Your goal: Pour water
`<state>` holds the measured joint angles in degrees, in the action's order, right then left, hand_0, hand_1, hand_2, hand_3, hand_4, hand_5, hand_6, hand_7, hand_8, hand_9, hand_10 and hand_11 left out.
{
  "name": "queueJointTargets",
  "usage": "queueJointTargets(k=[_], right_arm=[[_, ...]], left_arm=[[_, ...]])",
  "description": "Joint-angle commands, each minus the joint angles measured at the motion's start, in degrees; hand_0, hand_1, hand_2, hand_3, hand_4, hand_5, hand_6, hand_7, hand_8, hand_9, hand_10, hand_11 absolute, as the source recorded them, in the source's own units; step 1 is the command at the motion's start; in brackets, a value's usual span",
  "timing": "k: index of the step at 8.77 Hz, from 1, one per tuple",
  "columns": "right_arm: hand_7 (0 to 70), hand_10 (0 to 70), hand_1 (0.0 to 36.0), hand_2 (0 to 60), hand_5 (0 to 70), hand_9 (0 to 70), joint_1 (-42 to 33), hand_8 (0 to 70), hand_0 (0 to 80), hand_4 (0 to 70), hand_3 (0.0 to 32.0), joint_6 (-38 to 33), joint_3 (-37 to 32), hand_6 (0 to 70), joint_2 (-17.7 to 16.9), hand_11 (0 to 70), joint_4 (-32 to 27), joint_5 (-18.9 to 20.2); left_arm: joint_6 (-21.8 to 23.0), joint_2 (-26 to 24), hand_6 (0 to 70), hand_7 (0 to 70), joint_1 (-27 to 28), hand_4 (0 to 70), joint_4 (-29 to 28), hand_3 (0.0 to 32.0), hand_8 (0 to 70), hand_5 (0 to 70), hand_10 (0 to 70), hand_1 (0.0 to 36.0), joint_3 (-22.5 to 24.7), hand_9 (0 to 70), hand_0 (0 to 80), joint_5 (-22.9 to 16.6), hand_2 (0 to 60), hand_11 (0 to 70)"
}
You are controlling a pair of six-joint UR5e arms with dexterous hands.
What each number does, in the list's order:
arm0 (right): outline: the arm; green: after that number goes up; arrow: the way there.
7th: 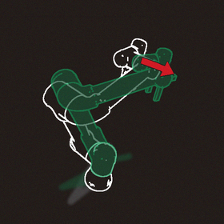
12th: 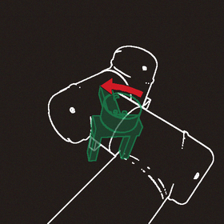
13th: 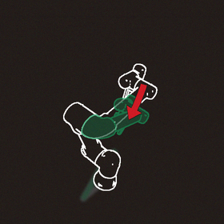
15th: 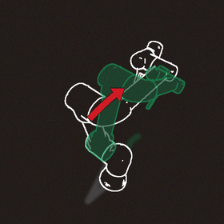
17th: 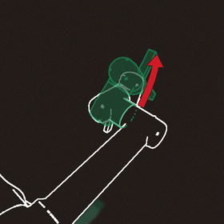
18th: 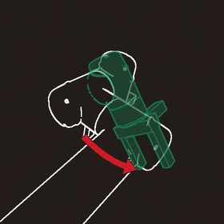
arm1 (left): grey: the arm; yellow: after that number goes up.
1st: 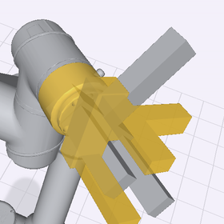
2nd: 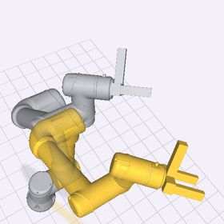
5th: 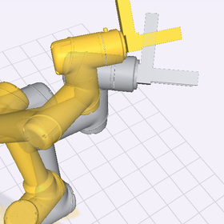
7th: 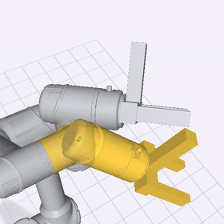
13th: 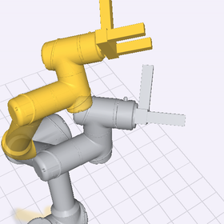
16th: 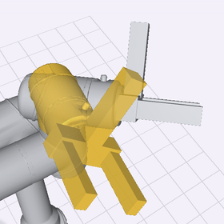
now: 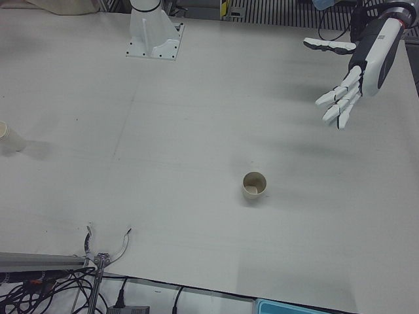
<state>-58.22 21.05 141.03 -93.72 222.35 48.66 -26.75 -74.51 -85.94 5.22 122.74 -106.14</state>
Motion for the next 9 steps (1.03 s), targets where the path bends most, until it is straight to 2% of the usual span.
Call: queueJointTargets(k=[1, 2, 3, 5, 6, 7, 9], right_arm=[[0.0, 0.0, 12.2, 12.4, 0.0, 0.0, -1.11, 0.0, 43.0, 0.0, 0.0, 0.83, -5.93, 0.0, 0.38, 0.0, -0.95, -0.06], [0.0, 0.0, 12.0, 12.4, 0.0, 0.0, -1.28, 0.0, 42.5, 0.0, 0.0, 0.92, -5.76, 0.0, 0.30, 0.0, -0.95, 0.03], [0.0, 0.0, 11.6, 12.2, 0.0, 0.0, -0.50, 0.0, 42.0, 0.0, 0.0, 1.70, -6.11, 0.0, 0.47, 0.0, -0.95, 0.11], [0.0, 0.0, 11.4, 12.7, 0.0, 0.0, -0.58, 0.0, 41.9, 0.0, 0.0, 2.68, -6.29, 0.0, 2.66, 0.0, -0.95, 0.12], [0.0, 0.0, 11.6, 13.0, 0.0, 0.0, -0.84, 0.0, 42.4, 0.9, 0.0, 2.59, -6.20, 0.0, 2.67, 0.0, -0.95, 0.12], [0.0, 0.0, 11.8, 13.1, 0.0, 0.0, -0.76, 0.0, 42.8, 1.4, 0.0, 2.59, -6.11, 0.0, 2.67, 0.0, -0.95, 0.12], [0.0, 0.0, 11.9, 13.4, 0.0, 0.0, -1.28, 0.0, 42.9, 1.5, 0.0, 2.59, -5.24, 0.0, 2.76, 0.0, -0.95, 0.12]], left_arm=[[-1.72, -3.80, 1.6, 5.0, 0.51, 12.1, -5.46, 1.0, 0.0, 5.0, 3.4, 17.1, -9.44, 0.0, 56.5, 5.75, 0.0, 7.4], [-2.08, -3.80, 0.8, 4.0, 2.43, 12.3, -7.31, 0.2, 0.0, 1.8, 2.1, 16.7, -11.36, 0.0, 56.4, 7.16, 0.0, 5.5], [-2.17, -3.89, 0.8, 4.2, 3.66, 12.5, -10.98, 0.0, 0.0, 0.9, 1.9, 16.7, -16.42, 0.0, 56.2, 9.18, 0.0, 5.2], [-1.99, -4.24, 0.8, 4.7, 9.62, 12.1, -19.25, 0.4, 0.0, 1.1, 2.2, 16.1, -27.07, 0.0, 55.8, 14.36, 0.0, 5.4], [-1.82, -4.59, 0.7, 4.7, 14.35, 11.4, -20.24, 2.2, 0.0, 2.3, 1.7, 15.8, -28.24, 0.0, 56.0, 18.04, 0.0, 4.7], [-1.90, -4.68, 0.8, 4.7, 17.01, 11.6, -21.29, 1.2, 0.0, 2.2, 1.8, 15.8, -28.86, 0.0, 56.0, 20.25, 0.0, 4.9], [-2.43, -4.85, 0.3, 4.4, 17.65, 11.4, -26.72, 1.4, 0.0, 1.1, 1.8, 16.3, -31.83, 0.0, 56.3, 22.45, 0.0, 4.9]])
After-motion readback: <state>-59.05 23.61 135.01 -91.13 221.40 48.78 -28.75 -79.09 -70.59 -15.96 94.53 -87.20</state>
